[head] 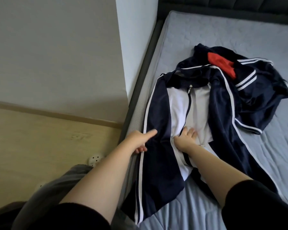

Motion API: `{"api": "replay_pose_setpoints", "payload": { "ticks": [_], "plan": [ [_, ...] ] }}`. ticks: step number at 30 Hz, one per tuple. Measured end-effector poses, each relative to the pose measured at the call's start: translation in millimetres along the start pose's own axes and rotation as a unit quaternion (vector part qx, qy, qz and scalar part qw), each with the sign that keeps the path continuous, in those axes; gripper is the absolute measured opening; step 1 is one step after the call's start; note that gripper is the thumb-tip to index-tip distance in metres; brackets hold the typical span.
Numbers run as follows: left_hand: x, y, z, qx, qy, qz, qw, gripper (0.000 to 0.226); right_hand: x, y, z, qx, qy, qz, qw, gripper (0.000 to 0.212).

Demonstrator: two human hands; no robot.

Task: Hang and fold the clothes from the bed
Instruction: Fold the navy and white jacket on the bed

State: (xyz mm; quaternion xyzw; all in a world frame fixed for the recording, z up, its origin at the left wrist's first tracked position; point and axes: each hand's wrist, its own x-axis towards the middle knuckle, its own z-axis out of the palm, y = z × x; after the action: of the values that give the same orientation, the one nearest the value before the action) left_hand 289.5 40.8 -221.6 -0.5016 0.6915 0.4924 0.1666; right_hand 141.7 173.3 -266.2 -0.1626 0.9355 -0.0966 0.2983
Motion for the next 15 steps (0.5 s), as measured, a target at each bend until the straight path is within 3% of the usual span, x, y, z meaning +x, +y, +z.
{"api": "replay_pose_setpoints", "payload": {
  "ticks": [2,4,6,8,9,10,11,12,13,15],
  "plan": [
    [-11,3,13,0.062,-0.106,0.014,0.992,0.047,-2,-1,-2,-0.001,0.003,0.000,1.000,0.073],
    [-18,5,18,0.013,-0.110,0.018,0.994,0.029,-5,-2,-4,-0.003,-0.001,0.006,1.000,0.071],
    [-17,8,10,-0.158,0.011,0.020,0.987,0.019,-7,-4,-6,-0.007,-0.002,0.009,1.000,0.069],
    [-17,10,-13,-0.370,0.187,0.048,0.909,0.012,-9,-5,-6,-0.009,-0.002,0.008,1.000,0.066],
    [-17,9,-28,-0.411,0.291,0.087,0.859,0.009,-9,-5,-7,-0.010,0.001,0.006,1.000,0.065],
    [-19,7,-43,-0.411,0.381,0.133,0.817,0.013,-11,-5,-7,-0.009,0.004,0.006,1.000,0.064],
    [-21,5,-55,-0.388,0.438,0.177,0.791,0.032,-11,-5,-7,-0.008,0.005,0.006,1.000,0.064],
    [-24,4,-63,-0.358,0.456,0.221,0.785,0.052,-13,-6,-8,-0.006,0.006,0.007,1.000,0.063],
    [-26,4,-66,-0.322,0.448,0.260,0.792,0.068,-14,-6,-8,-0.005,0.009,0.007,1.000,0.063],
    [-27,5,-56,-0.219,0.398,0.318,0.832,0.079,-16,-6,-9,-0.004,0.016,0.001,1.000,0.062]
  ]
}}
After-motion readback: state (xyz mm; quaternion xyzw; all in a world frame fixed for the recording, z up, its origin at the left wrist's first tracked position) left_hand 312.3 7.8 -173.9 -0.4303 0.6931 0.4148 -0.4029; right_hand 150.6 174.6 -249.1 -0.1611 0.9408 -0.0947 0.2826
